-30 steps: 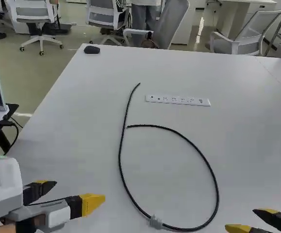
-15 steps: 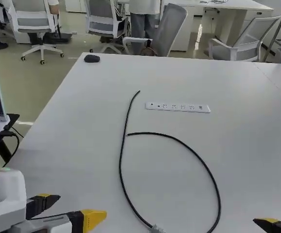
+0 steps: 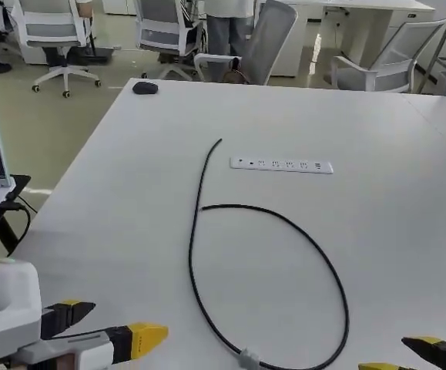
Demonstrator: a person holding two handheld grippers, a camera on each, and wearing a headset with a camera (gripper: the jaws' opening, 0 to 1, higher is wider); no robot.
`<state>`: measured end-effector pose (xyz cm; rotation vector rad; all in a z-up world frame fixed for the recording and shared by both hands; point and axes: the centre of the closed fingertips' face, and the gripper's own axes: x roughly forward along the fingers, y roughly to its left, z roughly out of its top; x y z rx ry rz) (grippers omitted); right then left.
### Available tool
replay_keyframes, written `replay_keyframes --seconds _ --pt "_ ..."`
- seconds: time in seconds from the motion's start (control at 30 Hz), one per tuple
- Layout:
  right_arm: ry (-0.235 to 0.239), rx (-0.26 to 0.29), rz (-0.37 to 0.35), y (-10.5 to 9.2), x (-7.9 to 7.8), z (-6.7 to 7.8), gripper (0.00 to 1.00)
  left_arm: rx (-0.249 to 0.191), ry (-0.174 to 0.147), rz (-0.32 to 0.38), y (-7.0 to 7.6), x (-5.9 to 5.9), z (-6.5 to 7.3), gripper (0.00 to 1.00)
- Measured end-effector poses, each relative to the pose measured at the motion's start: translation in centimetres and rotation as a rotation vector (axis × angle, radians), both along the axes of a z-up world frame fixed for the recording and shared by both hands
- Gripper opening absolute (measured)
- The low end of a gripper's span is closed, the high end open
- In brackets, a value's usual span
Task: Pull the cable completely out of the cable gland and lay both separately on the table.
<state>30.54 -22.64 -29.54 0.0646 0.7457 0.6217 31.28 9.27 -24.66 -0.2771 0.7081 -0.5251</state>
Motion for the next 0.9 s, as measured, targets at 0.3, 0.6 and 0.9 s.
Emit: replay_keyframes --seconds 0.3,0.6,0.9 --pt "0.000 -0.001 0.002 -0.17 -0.13 -0.05 0.64 -0.001 0.001 0.002 -0.01 -0.07 0.02 0.84" --pt "0.002 -0.005 0.014 -0.25 -0.01 -0.13 0.63 0.005 -0.001 0.010 0.10 0.01 0.02 0.84" --pt "0.003 -0.018 0.068 0.64 0.81 -0.35 0.63 0.006 -0.005 0.018 0.42 -0.08 0.27 0.83"
